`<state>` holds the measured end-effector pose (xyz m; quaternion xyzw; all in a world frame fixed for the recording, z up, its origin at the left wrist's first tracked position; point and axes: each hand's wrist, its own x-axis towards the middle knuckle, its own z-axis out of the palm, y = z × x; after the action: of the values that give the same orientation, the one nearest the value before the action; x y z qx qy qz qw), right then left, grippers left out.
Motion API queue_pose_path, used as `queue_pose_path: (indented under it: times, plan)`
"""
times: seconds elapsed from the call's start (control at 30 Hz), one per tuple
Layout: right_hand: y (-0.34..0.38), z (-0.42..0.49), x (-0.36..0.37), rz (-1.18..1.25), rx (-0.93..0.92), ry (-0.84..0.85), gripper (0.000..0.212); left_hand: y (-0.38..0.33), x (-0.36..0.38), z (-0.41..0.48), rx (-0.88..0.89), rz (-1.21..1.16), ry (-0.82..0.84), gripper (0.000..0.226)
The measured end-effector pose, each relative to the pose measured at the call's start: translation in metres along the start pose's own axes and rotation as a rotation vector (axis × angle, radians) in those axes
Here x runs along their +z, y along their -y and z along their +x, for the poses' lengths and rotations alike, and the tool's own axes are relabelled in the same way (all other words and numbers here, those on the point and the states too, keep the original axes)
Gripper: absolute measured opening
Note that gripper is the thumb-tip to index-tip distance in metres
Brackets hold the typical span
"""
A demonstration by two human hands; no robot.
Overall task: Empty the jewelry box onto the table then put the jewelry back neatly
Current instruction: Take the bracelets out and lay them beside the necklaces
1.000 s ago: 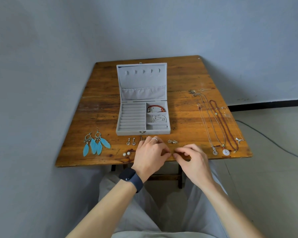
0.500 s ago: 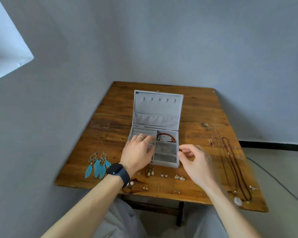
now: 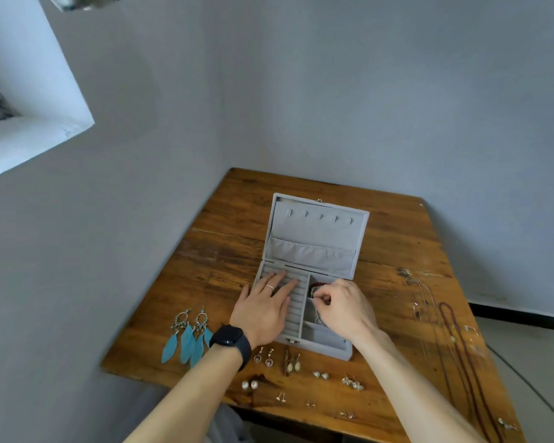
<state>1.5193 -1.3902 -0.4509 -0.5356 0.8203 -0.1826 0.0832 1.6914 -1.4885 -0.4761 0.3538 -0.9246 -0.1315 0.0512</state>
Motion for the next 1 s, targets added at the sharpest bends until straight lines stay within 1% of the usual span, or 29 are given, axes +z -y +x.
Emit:
queue_pose_path:
  times: [0.07,0.17,0.23,0.37,0.47,0.6,0.67,0.77,0.87,0.93,1.0]
  plan:
    - [0.001,0.001,0.000,0.021,0.008,-0.006,0.014,-0.001,0.000,-0.001,-0.006,-0.001,-0.007,0.049]
    - [0.001,0.003,-0.003,0.048,0.017,0.030,0.007,0.001,0.001,-0.002,-0.003,0.000,-0.003,0.050]
    - [0.002,0.005,-0.010,0.144,0.054,0.039,0.005,0.003,0.002,-0.002,0.003,0.005,-0.005,0.050]
    - [0.000,0.005,-0.035,0.382,0.135,-0.049,0.006,0.002,0.000,-0.003,0.003,-0.011,0.000,0.049]
    - [-0.003,0.000,-0.055,0.507,0.168,-0.111,0.005,-0.002,-0.007,-0.001,-0.006,-0.008,-0.002,0.047]
    - [-0.011,-0.012,-0.067,0.649,0.233,-0.202,0.010,-0.017,-0.029,0.016,0.063,0.082,-0.081,0.040]
    - [-0.018,-0.020,-0.068,0.705,0.256,-0.221,0.012,-0.030,-0.039,0.028,0.095,0.123,-0.039,0.037]
    - [-0.028,-0.034,-0.069,0.756,0.276,-0.237,0.011,-0.048,-0.046,0.042,0.067,0.264,0.057,0.035]
    - [-0.038,-0.051,-0.073,0.821,0.306,-0.270,0.011,-0.057,-0.046,0.052,0.044,0.401,0.098,0.030]
    - [-0.047,-0.062,-0.077,0.852,0.326,-0.289,0.016,-0.062,-0.046,0.058,0.040,0.448,0.105,0.027]
    - [-0.055,-0.074,-0.080,0.847,0.339,-0.278,0.024,-0.070,-0.045,0.063,0.081,0.496,0.134,0.026]
